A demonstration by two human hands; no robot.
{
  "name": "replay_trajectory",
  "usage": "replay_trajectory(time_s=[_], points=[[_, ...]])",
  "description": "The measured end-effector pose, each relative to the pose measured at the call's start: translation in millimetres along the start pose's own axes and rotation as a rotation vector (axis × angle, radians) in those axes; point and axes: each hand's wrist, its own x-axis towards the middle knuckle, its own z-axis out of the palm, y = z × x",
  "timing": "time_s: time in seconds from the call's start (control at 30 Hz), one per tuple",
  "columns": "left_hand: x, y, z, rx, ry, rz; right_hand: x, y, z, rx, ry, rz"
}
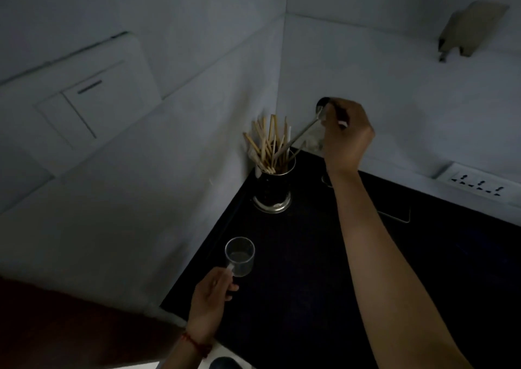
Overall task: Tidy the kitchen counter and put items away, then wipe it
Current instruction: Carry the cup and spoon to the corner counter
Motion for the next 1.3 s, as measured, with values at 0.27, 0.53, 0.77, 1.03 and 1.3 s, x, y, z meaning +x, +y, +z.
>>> replay_trajectory(time_s=[0.27,0.53,0.77,1.03,1.3], points=[[9.8,0.1,-2.6,0.025,0.023,-0.022,-6.7,24.5,35.2,-0.129,-0.204,-0.060],[15.3,-5.2,-8.7,0.017,0.048,-0.048,-51.9,70.3,56.0,-0.299,-0.541,0.040],[16.4,-11.3,-6.2,0.012,0.043,-0.054,-62.1,73.8,47.1,-0.338,-0.667,0.108],[27.2,-15.0,3.9,-0.025,0.013,-0.063,-170.0,99.5,-17.4,-0.445,-0.565,0.276],[67.5,-13.8,25.6,0.053,-0.020,-0.079,-238.8,139.9,-42.1,-0.805,-0.967,0.279]])
